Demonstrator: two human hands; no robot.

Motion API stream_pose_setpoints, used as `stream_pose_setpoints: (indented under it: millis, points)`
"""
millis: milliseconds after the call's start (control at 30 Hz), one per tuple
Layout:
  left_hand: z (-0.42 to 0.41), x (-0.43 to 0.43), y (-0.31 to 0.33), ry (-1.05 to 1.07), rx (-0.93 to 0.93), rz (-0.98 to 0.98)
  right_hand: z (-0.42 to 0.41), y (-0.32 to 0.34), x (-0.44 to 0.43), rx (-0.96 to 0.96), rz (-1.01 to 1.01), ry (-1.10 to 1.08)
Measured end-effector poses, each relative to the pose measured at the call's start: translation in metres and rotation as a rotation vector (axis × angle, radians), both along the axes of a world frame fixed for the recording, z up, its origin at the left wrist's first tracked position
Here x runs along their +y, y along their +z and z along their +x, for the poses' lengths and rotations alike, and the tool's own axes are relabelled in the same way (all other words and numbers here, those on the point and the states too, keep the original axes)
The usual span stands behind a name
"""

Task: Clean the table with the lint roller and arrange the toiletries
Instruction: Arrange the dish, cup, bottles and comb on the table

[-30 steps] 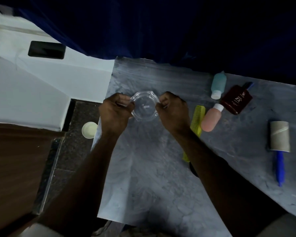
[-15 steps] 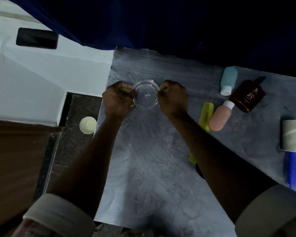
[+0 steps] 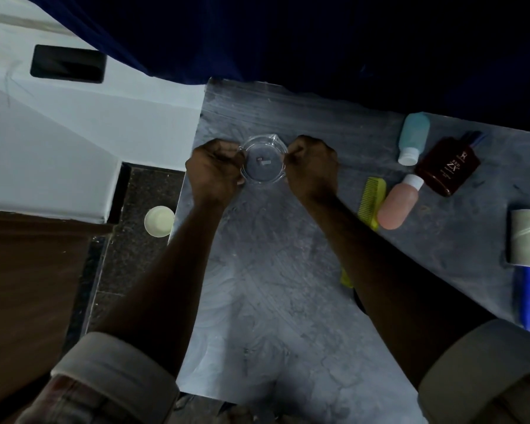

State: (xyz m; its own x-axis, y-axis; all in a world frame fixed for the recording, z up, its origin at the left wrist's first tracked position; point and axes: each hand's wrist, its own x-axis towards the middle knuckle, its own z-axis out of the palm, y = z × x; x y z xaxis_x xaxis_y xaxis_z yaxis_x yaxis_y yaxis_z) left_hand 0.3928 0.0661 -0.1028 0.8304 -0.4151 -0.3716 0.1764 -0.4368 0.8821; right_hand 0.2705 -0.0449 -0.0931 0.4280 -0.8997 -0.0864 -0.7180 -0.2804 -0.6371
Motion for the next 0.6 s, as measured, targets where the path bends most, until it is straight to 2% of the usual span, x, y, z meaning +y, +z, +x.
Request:
stream_pose_setpoints:
  millis: [233,433,500,600]
  points:
    - [0.005,-0.008,-0.007,0.014,-0.101,0.035,0.005,0.003,-0.007,0.01,0.038,-0.018]
    - [0.0,-0.008,0.006,0.0,-0.061,0.028,-0.001,0.006,-0.008,0.026,0.111,0.026]
    - [-0.004,-0.003,0.015,0.05,-0.021,-0.021,-0.015,0.021,-0.007,0.005,0.066,0.065]
    - [-0.021,0.019,0.033,-0.017,-0.2,0.006,-0.065,0.06,-0.001,-0.121,-0.105,0.106]
